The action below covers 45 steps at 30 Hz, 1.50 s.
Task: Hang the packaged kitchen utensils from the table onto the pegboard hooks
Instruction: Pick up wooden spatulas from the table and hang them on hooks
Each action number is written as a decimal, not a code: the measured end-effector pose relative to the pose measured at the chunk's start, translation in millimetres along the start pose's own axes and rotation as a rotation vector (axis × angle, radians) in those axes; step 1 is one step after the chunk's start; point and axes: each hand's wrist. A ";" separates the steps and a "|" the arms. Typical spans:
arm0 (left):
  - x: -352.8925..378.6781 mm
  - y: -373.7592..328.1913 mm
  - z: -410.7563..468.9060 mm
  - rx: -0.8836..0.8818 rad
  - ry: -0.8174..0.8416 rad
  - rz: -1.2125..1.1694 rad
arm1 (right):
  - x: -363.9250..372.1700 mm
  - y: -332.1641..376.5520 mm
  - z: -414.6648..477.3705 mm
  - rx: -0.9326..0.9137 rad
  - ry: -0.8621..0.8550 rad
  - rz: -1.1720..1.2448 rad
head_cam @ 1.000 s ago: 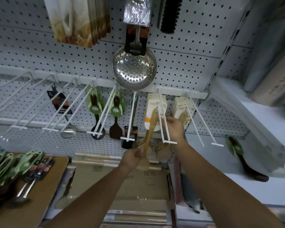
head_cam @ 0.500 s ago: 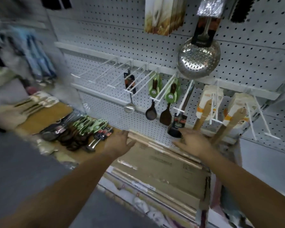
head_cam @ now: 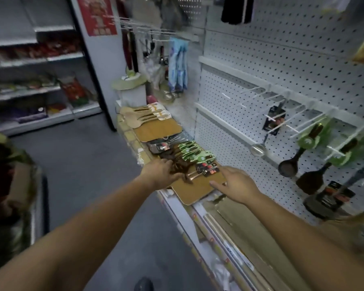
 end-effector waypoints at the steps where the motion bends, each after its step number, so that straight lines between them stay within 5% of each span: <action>1: 1.9 17.4 3.1 -0.021 0.005 -0.014 | 1.3 10.5 17.7 -0.017 0.015 -0.004; 19: 29.6 290.6 189.0 -0.169 0.046 -0.107 | 41.9 160.8 356.0 -0.192 0.109 -0.053; 45: 12.7 428.7 563.1 -0.186 0.103 -0.075 | 64.0 114.5 780.8 -0.122 0.112 0.027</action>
Point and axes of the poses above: each hand's wrist, its own z-axis towards the middle knuckle, its own x-axis out of the palm, y = z × x, and after that the axes turned 14 degrees about -x, right-handed
